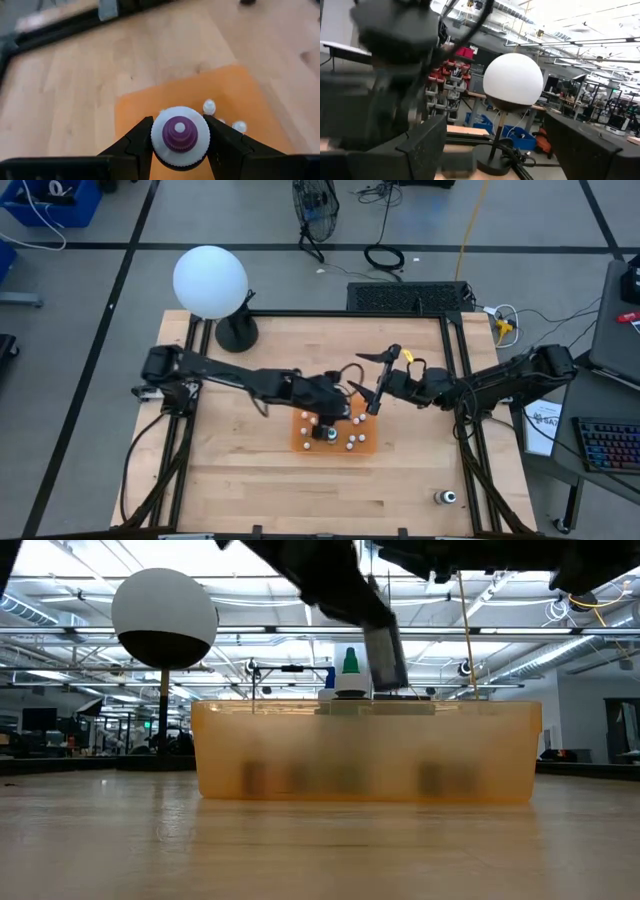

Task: Pick & Place food coloring
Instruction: Put the large purple food coloring bottle into the container

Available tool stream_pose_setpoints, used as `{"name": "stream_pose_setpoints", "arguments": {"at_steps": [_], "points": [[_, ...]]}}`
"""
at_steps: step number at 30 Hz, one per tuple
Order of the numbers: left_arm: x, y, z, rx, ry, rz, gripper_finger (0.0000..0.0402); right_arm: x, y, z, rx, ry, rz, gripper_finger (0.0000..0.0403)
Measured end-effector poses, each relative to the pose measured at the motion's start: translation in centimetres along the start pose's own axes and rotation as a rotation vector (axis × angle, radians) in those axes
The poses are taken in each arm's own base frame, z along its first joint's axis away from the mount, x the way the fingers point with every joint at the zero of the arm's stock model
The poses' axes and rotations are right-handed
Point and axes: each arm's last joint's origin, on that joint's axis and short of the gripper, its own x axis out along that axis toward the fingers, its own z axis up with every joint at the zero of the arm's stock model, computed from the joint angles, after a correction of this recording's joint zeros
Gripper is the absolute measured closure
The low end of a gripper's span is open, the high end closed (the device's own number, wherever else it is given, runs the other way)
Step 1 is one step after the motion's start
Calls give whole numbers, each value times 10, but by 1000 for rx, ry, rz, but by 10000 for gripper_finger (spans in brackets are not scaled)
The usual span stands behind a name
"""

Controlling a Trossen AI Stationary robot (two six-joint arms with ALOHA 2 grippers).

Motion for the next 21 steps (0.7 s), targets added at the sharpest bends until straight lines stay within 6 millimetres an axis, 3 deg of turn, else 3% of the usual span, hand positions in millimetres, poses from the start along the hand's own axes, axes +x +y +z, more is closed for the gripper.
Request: {"name": "stream_pose_setpoints", "arguments": {"at_steps": [8,21], "points": [[31,6,-17,-64,66,5,253,-1,1,-3,-28,21,9,85],[36,19,-37,-136,105,29,253,-1,1,-4,-35,31,18,85]]}}
